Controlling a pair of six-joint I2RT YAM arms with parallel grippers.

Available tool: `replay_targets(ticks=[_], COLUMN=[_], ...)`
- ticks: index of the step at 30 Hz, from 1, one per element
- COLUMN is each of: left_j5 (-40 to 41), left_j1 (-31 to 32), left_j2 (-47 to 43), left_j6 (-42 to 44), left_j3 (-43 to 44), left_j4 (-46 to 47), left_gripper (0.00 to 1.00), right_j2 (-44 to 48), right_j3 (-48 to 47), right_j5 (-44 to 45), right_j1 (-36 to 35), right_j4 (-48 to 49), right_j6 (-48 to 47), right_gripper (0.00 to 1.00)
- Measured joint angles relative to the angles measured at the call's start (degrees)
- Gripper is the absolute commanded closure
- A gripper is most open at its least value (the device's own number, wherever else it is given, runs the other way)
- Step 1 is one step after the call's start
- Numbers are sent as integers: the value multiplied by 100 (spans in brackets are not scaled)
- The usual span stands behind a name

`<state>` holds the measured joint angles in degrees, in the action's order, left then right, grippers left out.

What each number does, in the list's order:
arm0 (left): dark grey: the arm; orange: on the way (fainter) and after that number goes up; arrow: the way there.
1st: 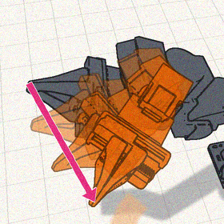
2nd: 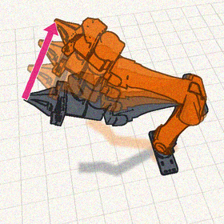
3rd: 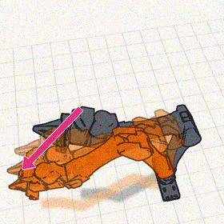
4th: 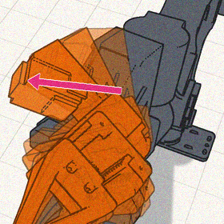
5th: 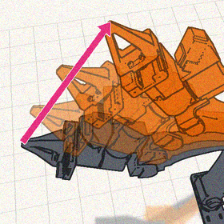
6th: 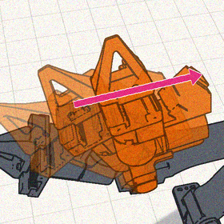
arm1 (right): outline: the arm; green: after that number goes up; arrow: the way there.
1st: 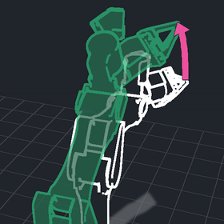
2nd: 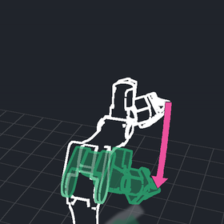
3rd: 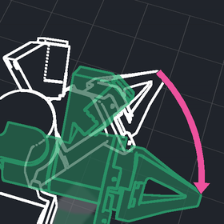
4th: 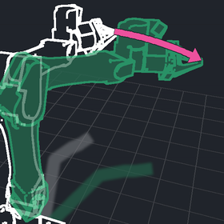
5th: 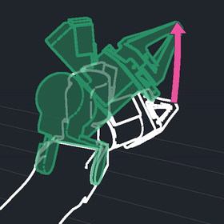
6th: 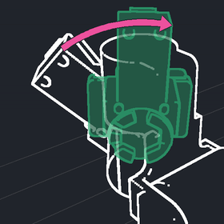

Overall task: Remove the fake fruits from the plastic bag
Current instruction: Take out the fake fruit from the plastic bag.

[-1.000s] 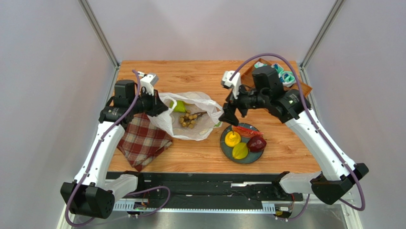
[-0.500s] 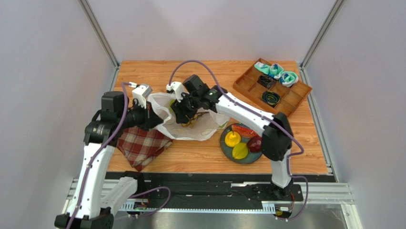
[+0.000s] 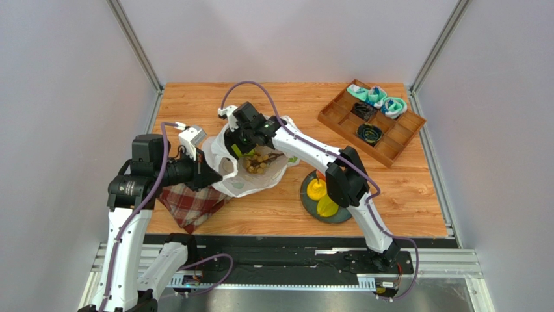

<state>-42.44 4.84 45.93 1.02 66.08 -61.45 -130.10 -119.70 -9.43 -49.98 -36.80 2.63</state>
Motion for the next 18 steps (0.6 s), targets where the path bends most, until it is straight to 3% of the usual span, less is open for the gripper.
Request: replay_targets(ticks=[4, 13, 18], left_j5=[-92, -299, -365], left_j1=[0, -2, -4], left_j2=[2, 74, 42], left_j6=[116, 295, 321], left_j3=[11, 345, 352], left_j4=[-234, -625, -717], left_gripper=[100, 100, 100], right_j2=[-387, -1021, -1169], right_j3=[-380, -723, -723], right_j5=[262, 1156, 1438], right_j1=[-136, -378, -455], right_j4=[66, 262, 393], right_j6=[17, 61, 48], right_gripper=[0, 0, 9])
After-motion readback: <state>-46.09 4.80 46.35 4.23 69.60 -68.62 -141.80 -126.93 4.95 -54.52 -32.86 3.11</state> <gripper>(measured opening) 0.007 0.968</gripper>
